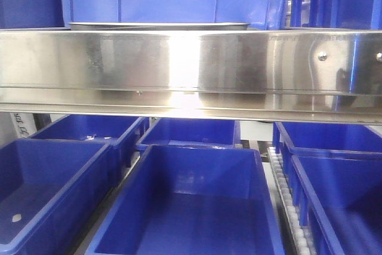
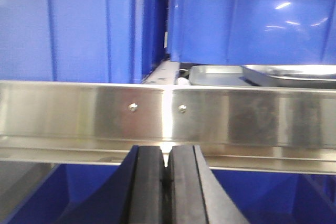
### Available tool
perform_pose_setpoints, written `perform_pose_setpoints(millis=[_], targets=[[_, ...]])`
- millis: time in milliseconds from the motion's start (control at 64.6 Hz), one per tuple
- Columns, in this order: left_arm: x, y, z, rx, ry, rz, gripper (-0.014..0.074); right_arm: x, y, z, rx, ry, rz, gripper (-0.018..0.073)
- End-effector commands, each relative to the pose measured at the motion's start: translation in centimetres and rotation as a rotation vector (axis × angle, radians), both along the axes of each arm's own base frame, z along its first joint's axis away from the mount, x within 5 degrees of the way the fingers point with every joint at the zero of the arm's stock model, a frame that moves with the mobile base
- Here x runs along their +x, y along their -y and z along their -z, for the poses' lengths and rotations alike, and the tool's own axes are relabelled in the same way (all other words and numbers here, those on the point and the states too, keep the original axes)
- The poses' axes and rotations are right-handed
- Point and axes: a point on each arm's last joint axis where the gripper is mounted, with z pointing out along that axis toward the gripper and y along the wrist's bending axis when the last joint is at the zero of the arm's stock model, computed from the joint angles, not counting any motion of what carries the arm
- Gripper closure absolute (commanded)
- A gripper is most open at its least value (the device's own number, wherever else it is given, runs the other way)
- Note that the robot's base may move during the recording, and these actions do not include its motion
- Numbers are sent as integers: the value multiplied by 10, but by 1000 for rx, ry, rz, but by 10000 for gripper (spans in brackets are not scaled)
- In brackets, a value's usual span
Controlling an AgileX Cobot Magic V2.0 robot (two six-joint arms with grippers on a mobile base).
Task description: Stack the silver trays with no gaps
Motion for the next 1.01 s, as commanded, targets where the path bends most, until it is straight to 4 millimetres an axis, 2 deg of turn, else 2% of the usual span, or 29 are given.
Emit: perform_pose_setpoints(millis=[0, 991], targets=[[-1, 1, -4, 4, 37, 22, 605, 0, 0, -2, 0, 18, 5, 582], [-1, 2, -4, 2, 37, 36, 605, 0, 0, -2, 0, 18, 5, 582]])
